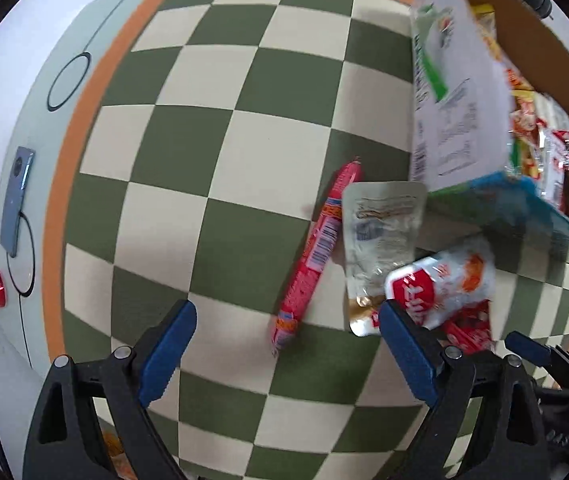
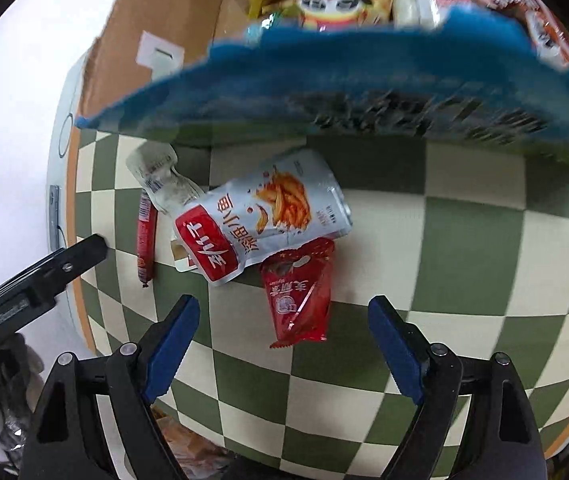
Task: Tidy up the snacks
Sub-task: 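Grasp the small red packet with the right tool while the left tool grasps the red sausage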
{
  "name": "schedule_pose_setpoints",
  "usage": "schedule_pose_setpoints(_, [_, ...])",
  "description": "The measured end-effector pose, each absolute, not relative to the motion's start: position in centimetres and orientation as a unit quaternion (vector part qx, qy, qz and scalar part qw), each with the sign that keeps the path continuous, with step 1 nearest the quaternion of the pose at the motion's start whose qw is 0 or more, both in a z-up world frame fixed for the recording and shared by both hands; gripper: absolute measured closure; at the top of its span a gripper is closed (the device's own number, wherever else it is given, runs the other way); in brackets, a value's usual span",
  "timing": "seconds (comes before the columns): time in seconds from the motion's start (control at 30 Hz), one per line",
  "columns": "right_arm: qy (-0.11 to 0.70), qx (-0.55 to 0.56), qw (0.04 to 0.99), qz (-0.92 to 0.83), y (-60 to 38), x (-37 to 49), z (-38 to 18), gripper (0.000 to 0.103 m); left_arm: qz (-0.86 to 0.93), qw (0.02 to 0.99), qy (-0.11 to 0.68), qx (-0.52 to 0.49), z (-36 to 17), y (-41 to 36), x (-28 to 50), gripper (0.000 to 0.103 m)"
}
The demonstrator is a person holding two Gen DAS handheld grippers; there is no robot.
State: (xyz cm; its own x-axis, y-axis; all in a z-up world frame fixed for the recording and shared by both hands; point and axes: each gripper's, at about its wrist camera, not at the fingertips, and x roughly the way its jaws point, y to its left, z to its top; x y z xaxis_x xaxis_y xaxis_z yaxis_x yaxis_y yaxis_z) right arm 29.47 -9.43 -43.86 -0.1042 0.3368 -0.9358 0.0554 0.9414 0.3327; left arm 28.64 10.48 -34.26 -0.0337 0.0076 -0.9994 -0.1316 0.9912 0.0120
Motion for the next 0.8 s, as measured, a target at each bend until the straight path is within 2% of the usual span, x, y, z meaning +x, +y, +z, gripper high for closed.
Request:
schedule_pose_setpoints(0.23, [0.742,0.125,0.652,0.092,-8.3,29.4,-45.7,0.024,0.034,0.683,0.729,-0.019,-37.1,9.7,30.4,0.015])
schedule_pose_setpoints(0.27, [0.744,0.123,0.651,0.090,-8.1,29.4,-45.8,0.025,0.031,0.681,0.732,-0.015,-37.4,9.5,30.7,0.018])
schedule_pose_setpoints(0.3, [0.745,0.122,0.650,0.088,-7.9,29.4,-46.0,0.026,0.027,0.680,0.733,-0.014,-37.7,9.4,30.9,0.030])
schedule_pose_setpoints(0.33, [0.745,0.122,0.650,0.087,-7.8,29.3,-46.1,0.027,0.024,0.676,0.736,-0.011,-38.0,9.2,31.0,0.035])
schedule_pose_setpoints(0.4, [0.747,0.119,0.649,0.085,-7.6,29.4,-46.4,0.032,0.013,0.669,0.744,-0.007,-38.6,8.8,31.3,0.054])
schedule_pose_setpoints(0.47, [0.749,0.113,0.648,0.082,-7.2,29.3,-46.8,0.045,0.003,0.666,0.746,-0.007,-38.8,8.5,31.4,0.064])
schedule_pose_setpoints(0.53, [0.751,0.105,0.648,0.079,-6.8,29.3,-47.2,0.051,0.001,0.661,0.750,0.003,-39.0,8.1,31.2,0.077])
schedule_pose_setpoints(0.57, [0.750,0.101,0.648,0.079,-6.7,29.2,-47.3,0.058,-0.002,0.659,0.752,0.003,-39.1,8.1,30.9,0.083])
schedule_pose_setpoints(0.67, [0.748,0.094,0.652,0.079,-6.5,29.1,-47.4,0.065,-0.003,0.656,0.754,-0.002,-39.1,8.1,29.8,0.087])
schedule_pose_setpoints(0.8, [0.744,0.092,0.656,0.086,-6.4,28.8,-47.1,0.067,0.003,0.652,0.758,-0.017,-38.9,8.7,27.7,0.087])
